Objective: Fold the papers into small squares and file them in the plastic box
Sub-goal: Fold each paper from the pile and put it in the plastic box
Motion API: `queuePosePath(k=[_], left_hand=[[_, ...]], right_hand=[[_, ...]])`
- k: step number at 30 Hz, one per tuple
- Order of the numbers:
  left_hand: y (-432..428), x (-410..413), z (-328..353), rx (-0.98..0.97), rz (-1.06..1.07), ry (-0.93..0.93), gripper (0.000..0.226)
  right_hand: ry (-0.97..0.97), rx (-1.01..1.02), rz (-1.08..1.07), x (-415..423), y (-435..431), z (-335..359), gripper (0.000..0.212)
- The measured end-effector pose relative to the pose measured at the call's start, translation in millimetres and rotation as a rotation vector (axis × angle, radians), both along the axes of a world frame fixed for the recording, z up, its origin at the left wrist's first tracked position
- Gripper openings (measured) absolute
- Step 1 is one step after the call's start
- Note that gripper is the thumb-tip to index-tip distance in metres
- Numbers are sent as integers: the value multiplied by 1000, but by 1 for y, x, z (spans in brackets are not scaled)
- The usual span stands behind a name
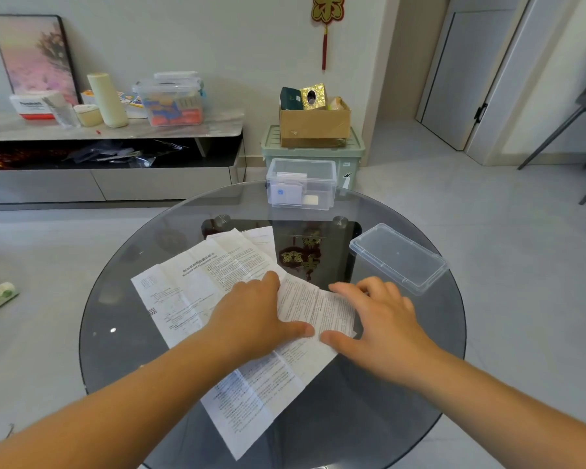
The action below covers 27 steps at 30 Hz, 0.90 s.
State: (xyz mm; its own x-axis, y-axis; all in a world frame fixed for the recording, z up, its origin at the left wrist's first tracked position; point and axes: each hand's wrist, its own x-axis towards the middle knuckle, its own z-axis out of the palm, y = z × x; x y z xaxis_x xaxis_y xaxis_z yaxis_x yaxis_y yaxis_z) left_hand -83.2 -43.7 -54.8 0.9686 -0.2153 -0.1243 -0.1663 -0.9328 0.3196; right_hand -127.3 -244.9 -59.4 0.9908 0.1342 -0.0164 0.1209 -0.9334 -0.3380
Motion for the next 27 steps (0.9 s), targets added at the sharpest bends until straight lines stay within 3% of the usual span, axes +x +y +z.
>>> queuePosePath(k=[10,15,18,27], left_hand=[[5,7,18,-49,58,128,74],[2,8,20,-91,40,190,83],[-1,10,19,-87,30,215,86],[-5,11,23,-287,131,265,47]], right_hand=[[153,31,78,2,-17,15,58],[-8,1,221,-8,-6,20,50],[8,37,303,-15,6,19,43],[-10,-22,342,-19,4,12,49]])
